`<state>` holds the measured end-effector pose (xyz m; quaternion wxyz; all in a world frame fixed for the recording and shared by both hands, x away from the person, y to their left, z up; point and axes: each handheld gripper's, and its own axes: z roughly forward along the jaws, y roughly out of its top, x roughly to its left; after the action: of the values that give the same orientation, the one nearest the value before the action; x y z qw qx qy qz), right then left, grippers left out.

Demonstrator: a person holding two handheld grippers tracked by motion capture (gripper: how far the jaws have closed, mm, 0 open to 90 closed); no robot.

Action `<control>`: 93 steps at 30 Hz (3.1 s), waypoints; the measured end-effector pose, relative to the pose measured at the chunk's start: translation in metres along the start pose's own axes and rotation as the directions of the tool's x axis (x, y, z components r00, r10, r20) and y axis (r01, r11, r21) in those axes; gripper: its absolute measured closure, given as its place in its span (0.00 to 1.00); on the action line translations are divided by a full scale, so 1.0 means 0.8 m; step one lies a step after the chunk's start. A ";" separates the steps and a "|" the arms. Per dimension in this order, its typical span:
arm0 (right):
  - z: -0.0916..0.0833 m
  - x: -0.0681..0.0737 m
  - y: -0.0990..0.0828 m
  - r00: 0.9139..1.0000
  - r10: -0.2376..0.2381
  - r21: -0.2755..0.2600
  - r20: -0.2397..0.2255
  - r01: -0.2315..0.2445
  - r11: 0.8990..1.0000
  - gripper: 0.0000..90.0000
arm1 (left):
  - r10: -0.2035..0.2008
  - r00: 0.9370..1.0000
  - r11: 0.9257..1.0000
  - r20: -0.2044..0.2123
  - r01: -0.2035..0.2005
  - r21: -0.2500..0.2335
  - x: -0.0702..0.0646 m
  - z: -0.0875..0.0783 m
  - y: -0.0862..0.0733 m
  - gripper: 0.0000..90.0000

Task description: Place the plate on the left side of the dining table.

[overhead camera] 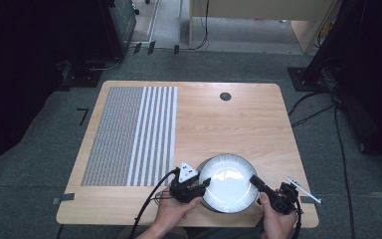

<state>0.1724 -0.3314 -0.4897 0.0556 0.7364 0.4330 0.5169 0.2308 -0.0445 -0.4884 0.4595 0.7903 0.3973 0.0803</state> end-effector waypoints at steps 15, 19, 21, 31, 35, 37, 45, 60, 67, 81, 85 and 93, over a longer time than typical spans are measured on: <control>0.002 0.028 0.010 0.999 -0.025 -0.005 -0.043 0.024 1.000 0.93 | -0.013 1.000 1.000 -0.016 0.013 -0.025 0.011 -0.027 0.020 0.75; 0.007 0.035 0.011 0.999 -0.026 0.001 -0.047 0.026 1.000 0.93 | -0.013 0.999 1.000 -0.032 0.013 -0.022 0.018 -0.034 0.025 0.75; 0.011 0.041 0.012 0.998 -0.030 0.005 -0.049 0.030 1.000 0.93 | -0.004 0.999 1.000 -0.049 0.003 -0.019 0.021 -0.037 0.028 0.75; 0.039 0.079 0.019 0.996 -0.060 0.020 -0.069 0.061 0.998 0.93 | -0.042 0.997 0.999 -0.066 0.040 -0.037 0.052 -0.060 0.041 0.78; 0.051 0.093 0.021 0.995 -0.057 0.027 -0.081 0.060 0.998 0.93 | -0.053 0.995 0.998 -0.084 0.049 -0.050 0.064 -0.068 0.046 0.78; 0.055 0.097 0.021 0.995 -0.057 0.030 -0.084 0.060 0.998 0.93 | -0.061 0.994 0.997 -0.095 0.055 -0.058 0.071 -0.073 0.048 0.78; 0.083 0.127 0.021 0.992 -0.065 0.048 -0.108 0.071 0.996 0.93 | -0.094 0.987 0.993 -0.130 0.083 -0.084 0.100 -0.093 0.056 0.80; 0.149 0.187 0.005 0.986 -0.098 0.102 -0.134 0.112 0.988 0.93 | -0.140 0.970 0.988 -0.197 0.123 -0.097 0.163 -0.129 0.049 0.80; 0.175 0.207 -0.002 0.985 -0.101 0.122 -0.141 0.119 0.985 0.93 | -0.153 0.960 0.986 -0.234 0.132 -0.103 0.190 -0.144 0.047 0.80; 0.231 0.252 -0.015 0.977 -0.144 0.139 -0.159 0.167 0.976 0.93 | -0.201 0.935 0.978 -0.291 0.172 -0.122 0.246 -0.161 0.045 0.80; 0.249 0.260 -0.018 0.976 -0.145 0.151 -0.165 0.170 0.974 0.93 | -0.216 0.927 0.975 -0.308 0.186 -0.123 0.262 -0.163 0.044 0.80; 0.286 0.273 -0.025 0.971 -0.165 0.162 -0.172 0.194 0.968 0.94 | -0.253 0.905 0.967 -0.341 0.222 -0.128 0.293 -0.160 0.043 0.81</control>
<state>0.3657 -0.0841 -0.4497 0.0021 0.6529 0.5454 0.5256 0.3445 0.1960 -0.4444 0.4205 0.6879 0.5630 0.1819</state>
